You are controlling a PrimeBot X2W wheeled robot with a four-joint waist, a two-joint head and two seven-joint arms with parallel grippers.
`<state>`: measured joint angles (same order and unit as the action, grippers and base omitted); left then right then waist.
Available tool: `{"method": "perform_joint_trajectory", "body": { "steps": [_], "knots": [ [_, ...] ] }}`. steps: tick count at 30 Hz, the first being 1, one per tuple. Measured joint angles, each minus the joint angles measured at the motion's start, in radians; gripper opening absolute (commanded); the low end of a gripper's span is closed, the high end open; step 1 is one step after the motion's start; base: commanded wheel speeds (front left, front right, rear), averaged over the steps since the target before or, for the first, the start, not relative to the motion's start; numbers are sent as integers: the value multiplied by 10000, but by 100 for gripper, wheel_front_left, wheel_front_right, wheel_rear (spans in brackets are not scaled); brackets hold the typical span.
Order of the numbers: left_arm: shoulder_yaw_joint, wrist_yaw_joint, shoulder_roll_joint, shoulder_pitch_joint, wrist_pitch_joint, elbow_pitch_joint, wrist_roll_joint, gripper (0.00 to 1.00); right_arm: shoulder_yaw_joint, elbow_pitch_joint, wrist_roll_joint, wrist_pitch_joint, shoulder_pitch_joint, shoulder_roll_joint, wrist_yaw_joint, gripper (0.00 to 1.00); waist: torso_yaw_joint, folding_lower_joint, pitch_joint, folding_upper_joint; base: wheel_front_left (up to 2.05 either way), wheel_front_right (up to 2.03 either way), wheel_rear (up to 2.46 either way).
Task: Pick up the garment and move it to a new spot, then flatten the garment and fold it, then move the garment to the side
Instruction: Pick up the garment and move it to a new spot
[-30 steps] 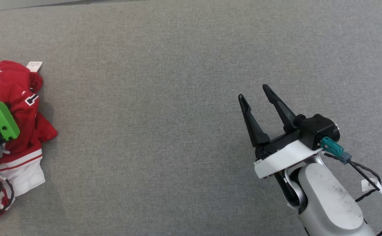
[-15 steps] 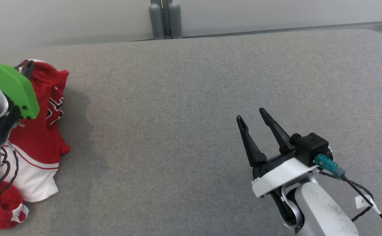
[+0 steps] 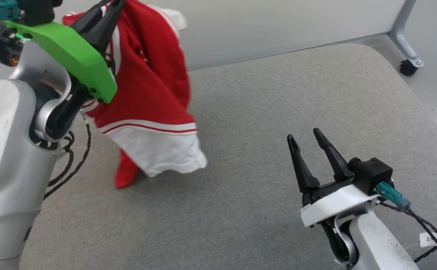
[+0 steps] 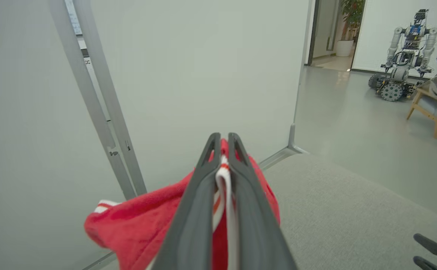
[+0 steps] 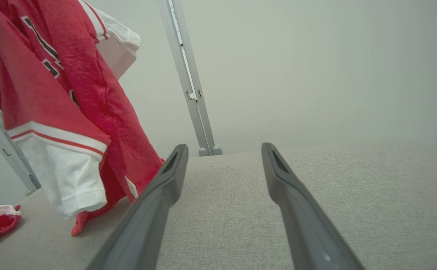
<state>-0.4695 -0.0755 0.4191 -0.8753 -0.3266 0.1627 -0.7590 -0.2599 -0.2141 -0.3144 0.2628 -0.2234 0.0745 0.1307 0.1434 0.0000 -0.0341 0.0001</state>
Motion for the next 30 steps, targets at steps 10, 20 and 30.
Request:
{"method": "perform_joint_trajectory", "body": {
  "steps": [10, 20, 30],
  "knots": [
    [161, 667, -362, 2598, 1310, 351, -408, 0, 385, 203, 100, 0, 48, 25, 0, 100, 347, 0, -477, 0, 0, 0, 0],
    [343, 382, -466, 4064, 3841, 3695, -63, 100, 107, 111, 113, 0, -35, 59, 0, 100, 64, 0, -687, -1, 0, 0, 0],
    [731, 677, -556, 4834, 5760, 2974, 600, 100, 226, 159, 86, 0, 273, 353, 0, 100, -425, 0, -260, 0, 0, 0, 0]
  ]
}}
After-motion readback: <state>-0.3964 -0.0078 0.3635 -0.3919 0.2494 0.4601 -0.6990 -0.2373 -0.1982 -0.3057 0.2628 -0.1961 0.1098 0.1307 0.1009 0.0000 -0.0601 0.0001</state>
